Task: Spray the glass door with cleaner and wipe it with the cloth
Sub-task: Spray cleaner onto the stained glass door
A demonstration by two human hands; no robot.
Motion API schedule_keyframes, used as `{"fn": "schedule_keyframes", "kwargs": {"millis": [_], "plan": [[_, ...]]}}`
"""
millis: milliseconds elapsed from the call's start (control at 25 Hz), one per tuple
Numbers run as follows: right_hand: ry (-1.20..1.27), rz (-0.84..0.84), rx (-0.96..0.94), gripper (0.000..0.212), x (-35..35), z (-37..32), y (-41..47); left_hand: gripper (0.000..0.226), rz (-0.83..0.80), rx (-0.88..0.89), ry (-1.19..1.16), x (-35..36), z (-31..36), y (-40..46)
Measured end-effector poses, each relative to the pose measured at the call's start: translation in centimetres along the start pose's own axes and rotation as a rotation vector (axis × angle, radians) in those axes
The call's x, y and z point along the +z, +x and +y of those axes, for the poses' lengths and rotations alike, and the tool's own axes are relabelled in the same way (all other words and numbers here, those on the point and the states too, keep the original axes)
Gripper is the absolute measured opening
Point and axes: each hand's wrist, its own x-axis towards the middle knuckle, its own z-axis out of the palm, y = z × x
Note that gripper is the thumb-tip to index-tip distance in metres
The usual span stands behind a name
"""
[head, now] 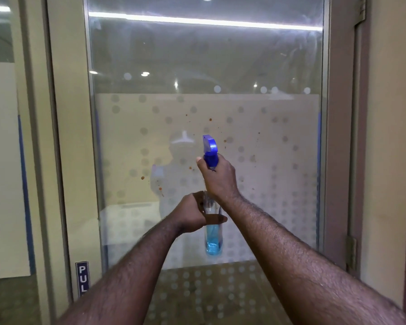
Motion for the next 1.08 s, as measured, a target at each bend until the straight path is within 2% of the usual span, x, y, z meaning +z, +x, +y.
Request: {"fn": "schedule_keyframes", "kwargs": {"millis": [520, 920, 1080], "plan": [[-0.076, 0.183, -0.008, 0.026, -9.8, 4.6, 1.8, 0.033, -0.136, 0.082, -0.056, 8.8, 5.3, 5.1], [-0.054, 0.253, 0.072, 0.016, -14.3, 8.6, 0.2, 0.047, -0.212, 0.129, 0.009, 14.7, 5.3, 6.6], [-0.062, 0.290, 0.147, 0.023, -15.3, 10.9, -1.4, 0.060, -0.287, 0.086, 0.026, 17.1, 4.1, 6.5]]}}
